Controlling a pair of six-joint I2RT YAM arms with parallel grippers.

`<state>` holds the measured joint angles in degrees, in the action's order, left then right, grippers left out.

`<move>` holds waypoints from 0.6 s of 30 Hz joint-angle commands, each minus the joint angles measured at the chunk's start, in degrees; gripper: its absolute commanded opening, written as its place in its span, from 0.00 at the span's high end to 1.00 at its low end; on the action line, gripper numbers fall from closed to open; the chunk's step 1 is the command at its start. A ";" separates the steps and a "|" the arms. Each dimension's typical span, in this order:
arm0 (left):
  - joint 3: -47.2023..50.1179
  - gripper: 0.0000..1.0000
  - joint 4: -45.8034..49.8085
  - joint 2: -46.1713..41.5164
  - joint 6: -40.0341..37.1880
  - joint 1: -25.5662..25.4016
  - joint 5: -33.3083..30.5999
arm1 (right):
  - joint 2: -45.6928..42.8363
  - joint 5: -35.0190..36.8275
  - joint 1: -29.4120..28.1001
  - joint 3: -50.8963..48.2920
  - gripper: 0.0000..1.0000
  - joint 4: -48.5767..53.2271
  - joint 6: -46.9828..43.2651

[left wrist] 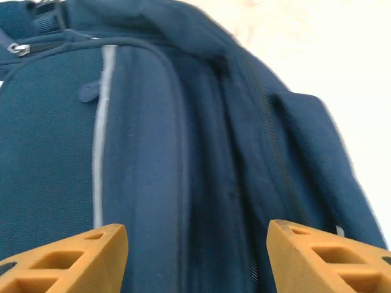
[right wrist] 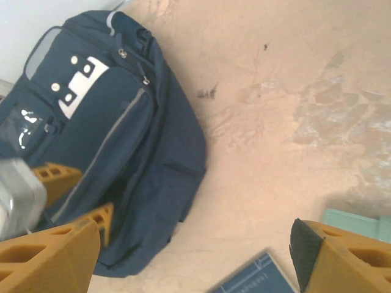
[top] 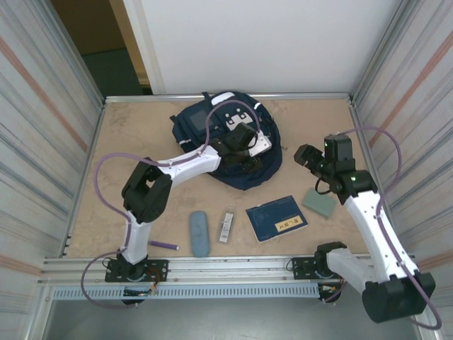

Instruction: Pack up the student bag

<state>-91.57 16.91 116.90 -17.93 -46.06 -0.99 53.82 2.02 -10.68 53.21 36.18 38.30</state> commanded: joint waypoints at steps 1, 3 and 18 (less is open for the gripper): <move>-5.22 0.38 1.67 2.11 4.34 0.49 -3.59 | -3.44 -0.80 0.41 -1.26 0.17 0.20 -4.53; -7.27 0.38 4.83 4.70 5.26 0.70 -5.62 | -4.20 -1.62 0.39 -1.70 0.16 -0.38 -6.04; -12.33 0.82 12.77 12.46 8.50 2.76 -10.15 | 2.60 -10.79 0.40 0.74 0.15 -3.11 -3.12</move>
<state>-101.27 25.39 127.70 -10.94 -44.97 -9.19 56.29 -5.76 -10.46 52.38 34.46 33.04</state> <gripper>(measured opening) 0.371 0.852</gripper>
